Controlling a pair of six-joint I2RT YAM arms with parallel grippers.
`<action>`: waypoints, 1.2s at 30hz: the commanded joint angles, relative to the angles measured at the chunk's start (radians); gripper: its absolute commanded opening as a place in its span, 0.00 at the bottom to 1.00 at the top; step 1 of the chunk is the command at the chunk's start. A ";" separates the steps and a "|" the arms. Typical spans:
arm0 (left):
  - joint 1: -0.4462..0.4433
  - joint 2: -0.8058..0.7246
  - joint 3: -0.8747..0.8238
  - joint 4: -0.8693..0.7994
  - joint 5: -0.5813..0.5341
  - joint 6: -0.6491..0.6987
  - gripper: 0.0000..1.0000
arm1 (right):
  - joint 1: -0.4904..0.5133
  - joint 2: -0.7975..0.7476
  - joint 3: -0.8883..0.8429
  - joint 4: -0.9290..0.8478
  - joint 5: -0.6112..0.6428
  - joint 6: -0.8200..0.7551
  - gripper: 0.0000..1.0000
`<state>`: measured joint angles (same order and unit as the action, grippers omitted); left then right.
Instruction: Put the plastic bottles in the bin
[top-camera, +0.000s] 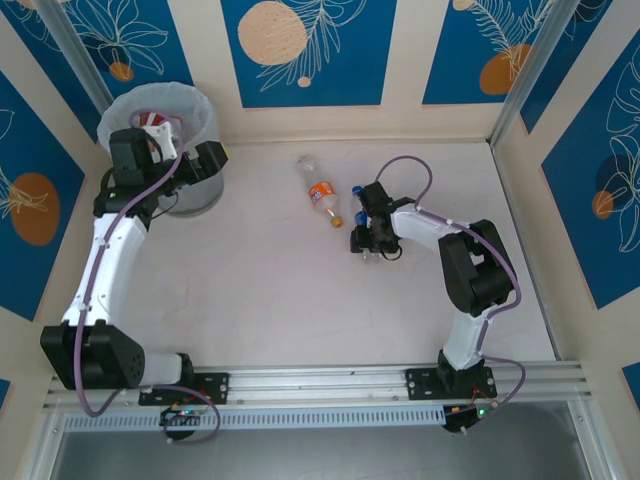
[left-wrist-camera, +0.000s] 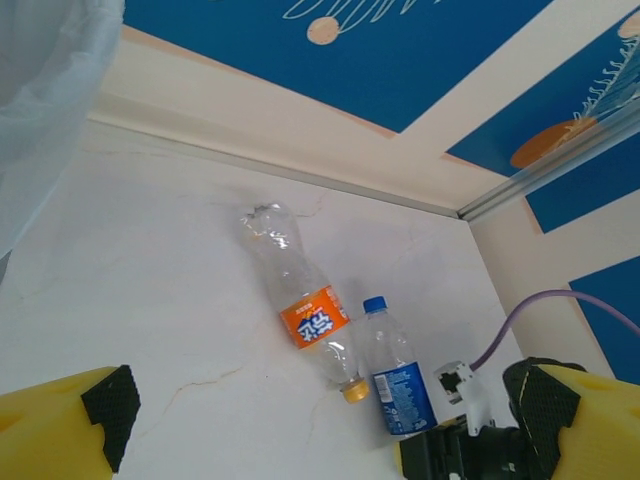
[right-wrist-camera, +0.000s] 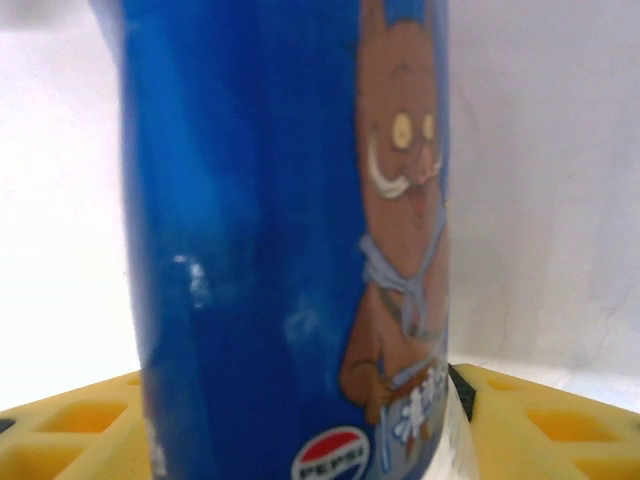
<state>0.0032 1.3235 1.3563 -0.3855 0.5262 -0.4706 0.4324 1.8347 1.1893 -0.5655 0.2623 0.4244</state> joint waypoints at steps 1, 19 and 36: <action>-0.027 -0.069 0.033 -0.015 0.034 0.030 0.99 | 0.012 0.003 0.008 0.003 0.023 -0.007 0.60; -0.216 0.004 0.017 0.033 0.056 0.029 0.99 | 0.031 -0.197 -0.168 0.106 0.008 -0.026 0.42; -0.362 0.187 0.039 0.135 0.057 -0.035 0.99 | 0.037 -0.481 -0.348 0.352 -0.249 -0.015 0.39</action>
<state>-0.3367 1.4914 1.3567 -0.3023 0.5747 -0.4808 0.4591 1.3960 0.8635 -0.3164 0.1246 0.4072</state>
